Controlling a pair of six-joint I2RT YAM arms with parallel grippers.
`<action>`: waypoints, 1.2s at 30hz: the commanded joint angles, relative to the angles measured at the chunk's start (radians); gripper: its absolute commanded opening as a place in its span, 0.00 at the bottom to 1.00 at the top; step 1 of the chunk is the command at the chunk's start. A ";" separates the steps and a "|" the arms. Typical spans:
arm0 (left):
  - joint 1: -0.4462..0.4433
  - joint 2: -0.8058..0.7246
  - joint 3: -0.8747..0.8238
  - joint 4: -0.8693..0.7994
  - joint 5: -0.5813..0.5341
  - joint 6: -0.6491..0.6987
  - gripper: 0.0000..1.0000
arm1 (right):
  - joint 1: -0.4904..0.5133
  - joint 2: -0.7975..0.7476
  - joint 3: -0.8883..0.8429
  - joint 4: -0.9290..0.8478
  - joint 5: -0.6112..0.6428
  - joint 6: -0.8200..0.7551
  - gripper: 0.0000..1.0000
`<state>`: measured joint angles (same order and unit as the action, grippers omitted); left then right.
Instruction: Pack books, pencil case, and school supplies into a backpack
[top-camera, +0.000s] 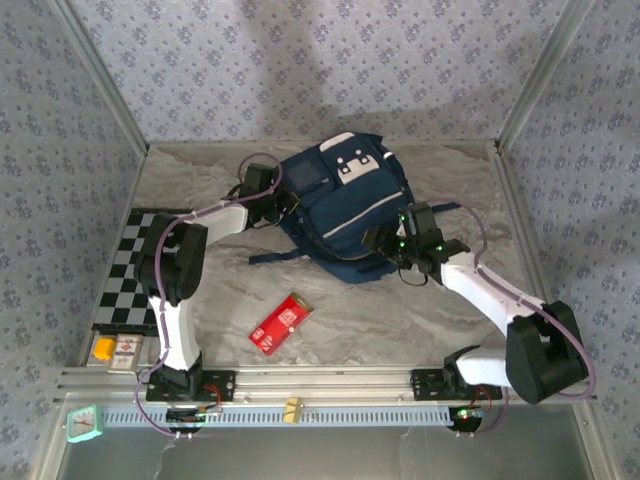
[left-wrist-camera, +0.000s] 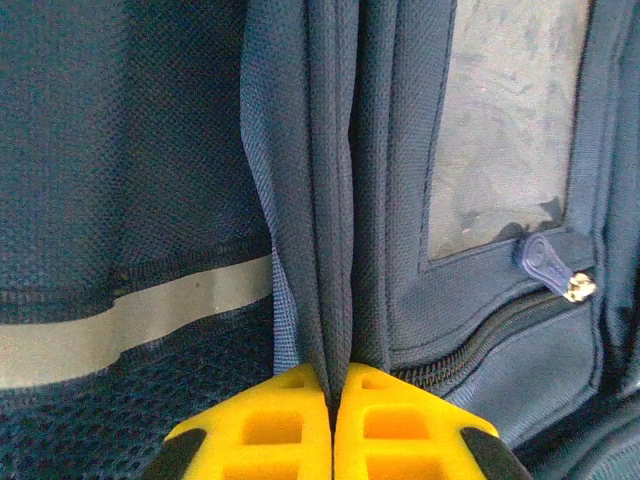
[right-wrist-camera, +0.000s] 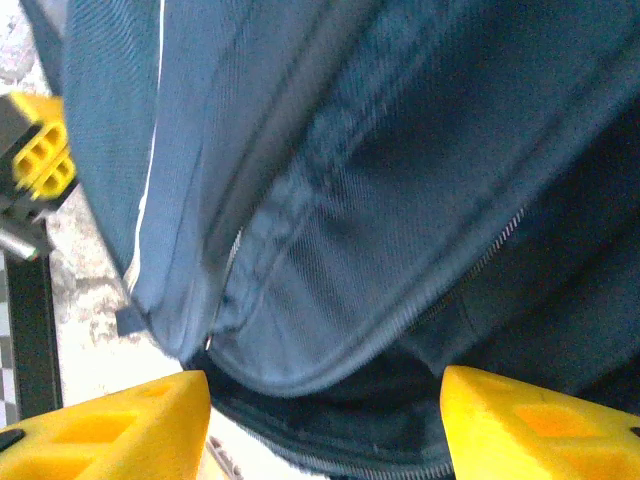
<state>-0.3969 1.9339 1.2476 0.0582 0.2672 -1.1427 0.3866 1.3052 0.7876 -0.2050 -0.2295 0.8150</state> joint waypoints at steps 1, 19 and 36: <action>-0.031 -0.123 -0.046 0.009 0.021 -0.021 0.00 | -0.037 0.056 0.083 0.041 -0.035 -0.046 0.64; -0.161 -0.289 -0.145 -0.028 -0.093 -0.197 0.00 | -0.175 0.345 0.554 -0.301 0.036 -0.327 0.71; -0.185 -0.338 -0.168 0.006 -0.106 -0.292 0.00 | 0.330 0.253 0.482 -0.375 0.374 -0.053 0.66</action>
<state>-0.5617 1.6634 1.0775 0.0044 0.1223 -1.4014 0.6746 1.5093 1.2694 -0.6777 0.1181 0.6495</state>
